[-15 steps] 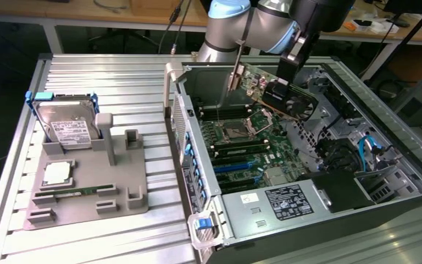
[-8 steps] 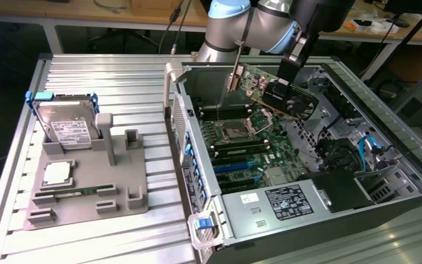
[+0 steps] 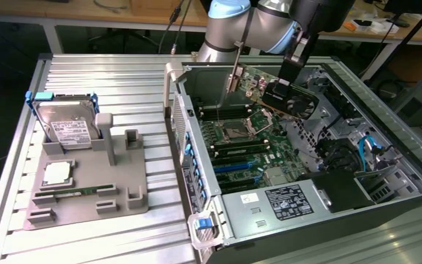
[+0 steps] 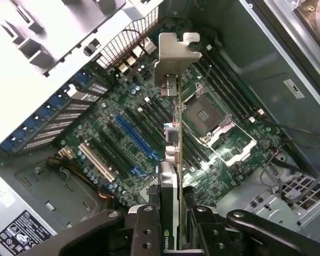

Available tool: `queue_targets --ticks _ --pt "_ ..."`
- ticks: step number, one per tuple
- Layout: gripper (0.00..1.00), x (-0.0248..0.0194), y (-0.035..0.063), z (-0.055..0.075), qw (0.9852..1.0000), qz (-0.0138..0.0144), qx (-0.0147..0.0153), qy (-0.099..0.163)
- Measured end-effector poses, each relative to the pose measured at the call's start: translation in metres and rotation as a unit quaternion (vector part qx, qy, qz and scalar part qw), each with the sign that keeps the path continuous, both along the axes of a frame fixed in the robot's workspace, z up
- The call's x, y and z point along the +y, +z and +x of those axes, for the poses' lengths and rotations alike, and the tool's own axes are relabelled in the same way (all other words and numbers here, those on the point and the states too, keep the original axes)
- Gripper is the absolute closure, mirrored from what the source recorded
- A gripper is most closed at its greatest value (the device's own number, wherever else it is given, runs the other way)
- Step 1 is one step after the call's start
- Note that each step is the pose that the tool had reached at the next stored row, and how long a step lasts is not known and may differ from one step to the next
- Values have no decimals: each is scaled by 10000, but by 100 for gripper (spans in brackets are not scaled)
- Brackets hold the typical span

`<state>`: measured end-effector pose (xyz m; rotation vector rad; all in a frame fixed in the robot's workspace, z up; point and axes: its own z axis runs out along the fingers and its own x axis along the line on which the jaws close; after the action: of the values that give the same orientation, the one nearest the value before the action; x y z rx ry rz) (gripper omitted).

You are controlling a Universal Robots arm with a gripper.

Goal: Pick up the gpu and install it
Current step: 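Insert the gpu into the slot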

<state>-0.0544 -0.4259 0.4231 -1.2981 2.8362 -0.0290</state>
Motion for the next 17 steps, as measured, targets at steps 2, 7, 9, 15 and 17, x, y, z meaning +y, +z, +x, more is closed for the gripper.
queue_targets --ticks 2,7,9,15,17 --pt "73 0 1 0 10000 -1 0 75" --pt "73 0 0 0 9998 0 0 203" --pt "73 0 0 0 9997 0 0 249" --pt "73 0 0 0 9992 0 0 397" --pt "73 1 0 0 9990 0 0 448"
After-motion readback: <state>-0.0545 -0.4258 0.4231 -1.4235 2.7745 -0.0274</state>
